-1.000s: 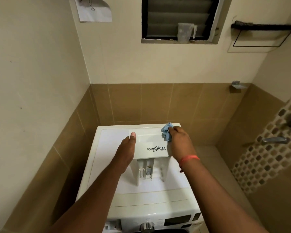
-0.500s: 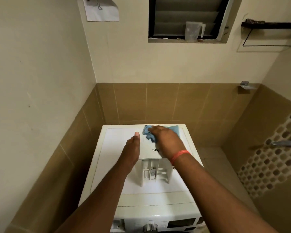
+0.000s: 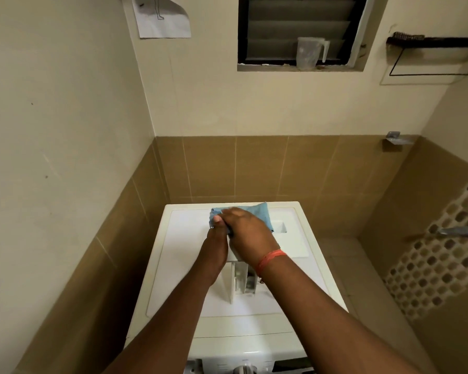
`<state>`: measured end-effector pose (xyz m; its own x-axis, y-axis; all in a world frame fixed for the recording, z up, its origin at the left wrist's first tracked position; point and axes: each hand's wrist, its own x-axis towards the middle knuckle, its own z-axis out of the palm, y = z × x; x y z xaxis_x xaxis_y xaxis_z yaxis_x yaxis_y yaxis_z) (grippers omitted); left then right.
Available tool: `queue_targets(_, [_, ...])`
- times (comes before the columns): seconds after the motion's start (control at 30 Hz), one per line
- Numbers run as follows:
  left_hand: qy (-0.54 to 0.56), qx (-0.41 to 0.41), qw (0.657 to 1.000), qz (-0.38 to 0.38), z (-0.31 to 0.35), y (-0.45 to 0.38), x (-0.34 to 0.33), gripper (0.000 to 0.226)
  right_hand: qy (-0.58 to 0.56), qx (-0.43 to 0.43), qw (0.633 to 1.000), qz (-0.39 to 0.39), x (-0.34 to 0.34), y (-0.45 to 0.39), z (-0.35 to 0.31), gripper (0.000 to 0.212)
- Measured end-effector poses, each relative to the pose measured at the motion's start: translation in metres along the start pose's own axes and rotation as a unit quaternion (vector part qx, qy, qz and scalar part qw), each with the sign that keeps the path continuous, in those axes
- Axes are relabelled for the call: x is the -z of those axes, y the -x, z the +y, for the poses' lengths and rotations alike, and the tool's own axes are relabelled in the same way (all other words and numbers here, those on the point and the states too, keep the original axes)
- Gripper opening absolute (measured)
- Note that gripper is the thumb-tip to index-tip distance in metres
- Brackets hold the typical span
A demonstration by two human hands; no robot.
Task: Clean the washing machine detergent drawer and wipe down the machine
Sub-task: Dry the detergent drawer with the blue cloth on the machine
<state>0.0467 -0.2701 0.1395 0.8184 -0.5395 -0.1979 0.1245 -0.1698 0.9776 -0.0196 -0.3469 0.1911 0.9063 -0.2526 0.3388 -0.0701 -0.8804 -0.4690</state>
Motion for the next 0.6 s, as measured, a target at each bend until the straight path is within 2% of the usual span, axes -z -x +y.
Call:
queue_targets(0.07, [0.017, 0.001, 1.0, -0.007, 0.004, 0.003, 0.001, 0.121, 0.003, -0.005, 1.0, -0.015, 0.003, 0.012, 0.002, 0.038])
queue_targets(0.13, [0.009, 0.017, 0.999, -0.029, 0.008, 0.001, 0.0, 0.137, 0.008, -0.006, 1.0, -0.024, 0.004, 0.024, 0.003, 0.036])
queue_targets(0.23, [0.075, 0.035, 0.996, -0.042, 0.016, 0.005, 0.0, 0.124, 0.026, -0.011, 1.0, -0.005, 0.0, 0.035, 0.0, 0.039])
queue_targets(0.3, [0.129, 0.052, 0.99, -0.037, 0.013, 0.009, 0.0, 0.103, 0.041, -0.016, 0.999, 0.014, -0.001, 0.034, -0.002, 0.038])
queue_targets(0.4, [0.194, 0.083, 0.977, -0.024, 0.001, 0.01, 0.004, 0.087, 0.052, -0.01, 0.999, 0.003, -0.002, 0.034, -0.005, 0.042])
queue_targets(0.5, [0.266, 0.123, 0.956, -0.031, -0.001, 0.005, 0.007, 0.087, 0.072, -0.001, 0.997, -0.002, -0.004, 0.043, -0.005, 0.058])
queue_targets(0.6, [0.323, 0.15, 0.933, -0.046, 0.0, 0.001, 0.008, 0.095, 0.077, 0.01, 0.997, 0.003, -0.005, 0.055, -0.004, 0.059])
